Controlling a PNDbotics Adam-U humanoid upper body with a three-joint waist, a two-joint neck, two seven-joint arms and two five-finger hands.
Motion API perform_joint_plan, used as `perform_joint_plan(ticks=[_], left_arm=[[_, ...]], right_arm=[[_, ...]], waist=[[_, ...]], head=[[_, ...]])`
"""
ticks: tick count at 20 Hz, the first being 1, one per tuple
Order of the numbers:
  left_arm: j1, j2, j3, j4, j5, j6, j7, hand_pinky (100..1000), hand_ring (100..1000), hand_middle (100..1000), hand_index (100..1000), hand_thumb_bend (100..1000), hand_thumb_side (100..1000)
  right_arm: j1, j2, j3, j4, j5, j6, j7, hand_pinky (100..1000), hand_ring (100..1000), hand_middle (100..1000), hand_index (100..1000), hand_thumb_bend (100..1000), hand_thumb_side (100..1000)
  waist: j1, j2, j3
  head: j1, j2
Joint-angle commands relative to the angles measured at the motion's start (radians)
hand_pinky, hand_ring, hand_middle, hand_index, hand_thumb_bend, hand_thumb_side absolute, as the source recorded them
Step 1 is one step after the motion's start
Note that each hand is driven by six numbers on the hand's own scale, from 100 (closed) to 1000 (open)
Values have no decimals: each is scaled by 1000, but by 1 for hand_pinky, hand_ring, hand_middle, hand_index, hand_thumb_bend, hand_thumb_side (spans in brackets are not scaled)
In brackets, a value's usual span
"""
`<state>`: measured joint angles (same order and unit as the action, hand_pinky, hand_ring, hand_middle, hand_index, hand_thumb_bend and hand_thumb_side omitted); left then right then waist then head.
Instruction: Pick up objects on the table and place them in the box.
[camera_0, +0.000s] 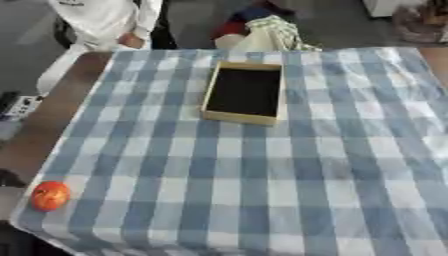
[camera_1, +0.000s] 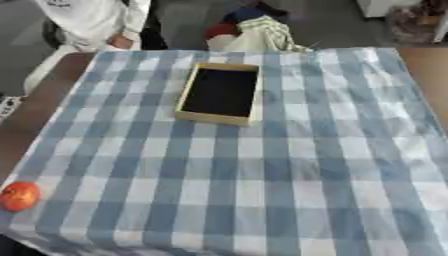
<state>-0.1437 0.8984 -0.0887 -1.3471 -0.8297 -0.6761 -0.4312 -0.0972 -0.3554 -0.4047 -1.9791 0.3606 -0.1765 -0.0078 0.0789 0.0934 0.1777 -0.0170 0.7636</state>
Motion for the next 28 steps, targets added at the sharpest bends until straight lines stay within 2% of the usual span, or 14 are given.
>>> perform_joint_plan(ticks=[1, 3, 16, 20, 25, 28], left_arm=[[-20, 16, 2, 8, -13, -54, -41, 731, 877, 834, 939, 368, 388], [-27, 6, -4, 19, -14, -51, -38, 730, 877, 834, 939, 341, 378], [-75, -36, -25, 49, -37, -38, -19, 711, 866, 829, 934, 324, 379], [-81, -47, -30, 57, -43, -32, -3, 693, 851, 810, 917, 293, 369], [-86, -50, -32, 59, -47, -37, -9, 624, 804, 763, 874, 270, 358], [-90, -52, -30, 61, -39, -41, -6, 519, 718, 690, 808, 230, 334]], right_arm=[[-11, -11, -1, -21, -9, 0, 3, 700, 697, 735, 720, 100, 755], [-12, -10, -1, -21, -10, 0, 4, 700, 697, 735, 720, 100, 755], [-12, 0, -1, -21, -19, 3, 17, 698, 694, 733, 719, 100, 759], [-11, 2, 0, -21, -21, 5, 22, 698, 694, 733, 719, 100, 760], [-11, 3, -1, -21, -22, 7, 29, 698, 694, 733, 719, 100, 761], [-11, 3, -1, -21, -23, 8, 31, 698, 695, 733, 719, 100, 760]], waist=[[-2, -5, -3], [-3, -3, -6], [-5, 3, -16], [-6, 5, -18], [-6, 6, -19], [-6, 6, -19]], head=[[6, 6], [8, 6], [18, 6], [19, 6], [21, 6], [21, 6]])
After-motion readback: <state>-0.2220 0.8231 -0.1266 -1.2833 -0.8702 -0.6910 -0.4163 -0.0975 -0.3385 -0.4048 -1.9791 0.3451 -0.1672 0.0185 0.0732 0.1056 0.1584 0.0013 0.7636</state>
